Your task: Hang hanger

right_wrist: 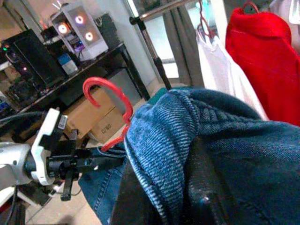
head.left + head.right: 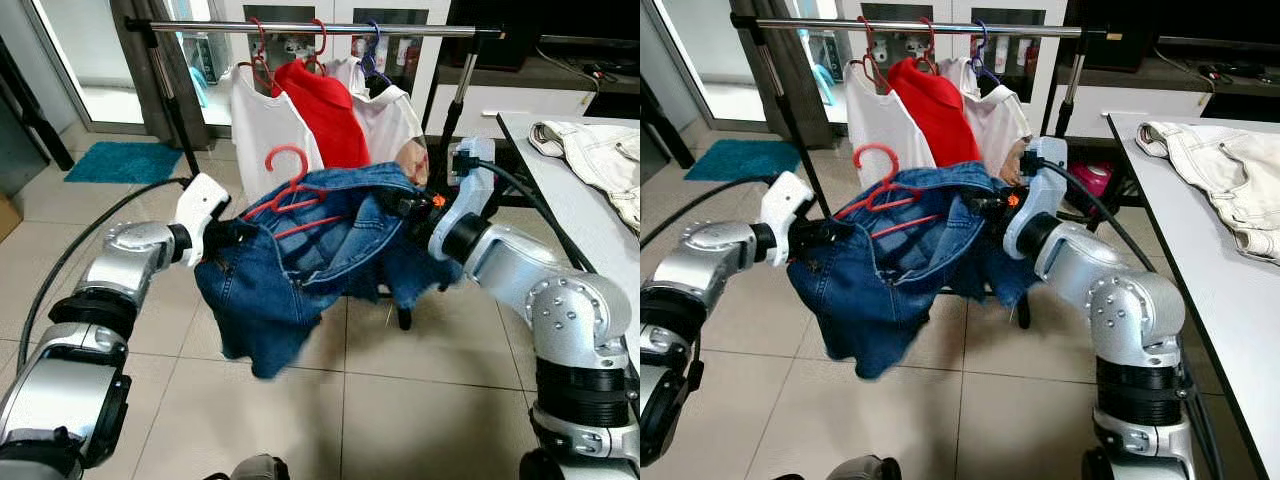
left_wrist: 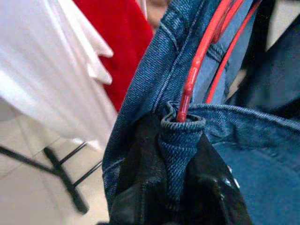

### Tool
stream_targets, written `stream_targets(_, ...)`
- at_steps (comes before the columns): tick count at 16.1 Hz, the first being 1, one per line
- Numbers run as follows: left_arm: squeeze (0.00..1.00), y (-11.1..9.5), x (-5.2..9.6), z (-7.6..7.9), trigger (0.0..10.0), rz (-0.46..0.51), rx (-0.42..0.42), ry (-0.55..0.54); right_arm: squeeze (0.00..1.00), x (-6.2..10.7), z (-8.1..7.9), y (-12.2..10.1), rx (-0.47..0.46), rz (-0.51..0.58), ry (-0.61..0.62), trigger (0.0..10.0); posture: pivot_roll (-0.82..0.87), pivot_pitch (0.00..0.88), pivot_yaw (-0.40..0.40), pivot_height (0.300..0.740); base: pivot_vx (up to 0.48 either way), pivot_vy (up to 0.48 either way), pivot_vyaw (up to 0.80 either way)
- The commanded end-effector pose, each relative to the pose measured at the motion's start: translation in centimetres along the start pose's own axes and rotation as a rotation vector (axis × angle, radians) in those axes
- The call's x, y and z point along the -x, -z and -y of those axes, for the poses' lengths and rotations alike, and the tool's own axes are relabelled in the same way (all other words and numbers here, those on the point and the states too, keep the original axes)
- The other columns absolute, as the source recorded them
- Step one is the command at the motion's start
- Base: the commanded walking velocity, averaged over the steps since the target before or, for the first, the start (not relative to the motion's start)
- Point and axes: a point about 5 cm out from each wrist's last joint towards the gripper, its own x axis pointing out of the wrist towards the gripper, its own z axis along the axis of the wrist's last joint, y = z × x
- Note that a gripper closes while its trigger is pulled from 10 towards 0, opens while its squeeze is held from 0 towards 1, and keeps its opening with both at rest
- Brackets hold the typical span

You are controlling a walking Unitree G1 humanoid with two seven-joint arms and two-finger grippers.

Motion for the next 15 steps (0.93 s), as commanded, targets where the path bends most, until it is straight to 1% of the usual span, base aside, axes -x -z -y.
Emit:
stream_targets(1,0.0,-0.3,0.1,-0.5,0.0,-0.015,-0.002,-0.039,0.0,0.6,-0.1,-0.3,0.025,0.008,0.001,0.0,-0.12,0.0,0.069,0.74,0.0,0.0,0.0)
stream_targets(3,0.0,-1.0,-0.1,-0.6,0.0,0.01,0.001,-0.041,0.0,0.5,0.1,0.8,0.052,-0.042,0.023,0.0,-0.12,0.0,0.069,0.74,0.0,0.0,0.0)
stream_targets(4,0.0,-2.8,-0.2,-0.7,0.0,0.109,0.052,-0.03,0.0,0.1,0.3,2.8,0.077,-0.113,0.055,0.0,-0.12,0.0,0.068,0.74,0.0,0.0,0.0)
stream_targets(5,0.0,-4.8,-0.2,-0.7,0.0,0.214,0.101,0.008,0.0,-0.5,0.7,4.5,0.083,-0.157,0.09,0.0,-0.12,0.0,0.069,0.74,0.0,0.0,0.0)
stream_targets(6,0.0,-5.5,-0.2,-0.7,0.0,0.253,0.113,0.03,0.0,-0.8,0.8,5.2,0.08,-0.169,0.104,0.0,-0.12,0.0,0.069,0.74,0.0,0.0,0.0)
stream_targets(7,0.0,-7.1,0.0,-0.5,0.0,0.328,0.137,0.079,0.0,-1.6,1.4,6.5,0.091,-0.196,0.15,0.0,-0.11,0.0,0.073,0.74,0.0,0.0,0.0)
stream_targets(8,0.0,-8.6,0.3,-0.3,0.0,0.398,0.167,0.139,0.0,-2.7,1.9,8.1,0.15,-0.236,0.187,0.0,-0.11,0.0,0.073,0.74,0.0,0.0,0.0)
stream_targets(9,0.0,-9.5,0.5,0.0,0.0,0.438,0.184,0.185,0.0,-3.4,1.9,9.1,0.206,-0.267,0.19,0.0,-0.1,0.0,0.071,0.74,0.0,0.0,0.0)
stream_targets(11,0.0,-9.9,0.7,0.3,0.0,0.452,0.193,0.225,0.0,-3.9,1.7,9.6,0.208,-0.278,0.191,0.0,-0.1,0.0,0.07,0.74,0.0,0.0,0.0)
stream_targets(12,0.0,-9.6,0.9,1.7,0.0,0.433,0.216,0.361,0.0,-4.5,2.1,9.6,0.234,-0.265,0.223,3.7,-0.09,0.0,0.072,0.74,0.0,0.0,0.0)
stream_targets(13,0.0,-9.0,1.1,2.5,0.0,0.403,0.216,0.424,0.0,-4.8,2.4,9.3,0.25,-0.239,0.249,9.2,-0.1,0.0,0.074,0.74,0.0,0.0,0.0)
stream_targets(14,0.0,-8.7,1.1,2.8,0.0,0.392,0.216,0.441,0.0,-4.8,2.5,9.1,0.253,-0.227,0.259,10.0,-0.1,0.0,0.074,0.74,0.0,0.0,0.0)
stream_targets(15,0.0,-7.9,1.2,3.4,0.0,0.364,0.228,0.466,0.0,-4.9,2.8,8.3,0.251,-0.18,0.281,10.0,-0.1,0.0,0.076,0.74,0.0,0.0,0.0)
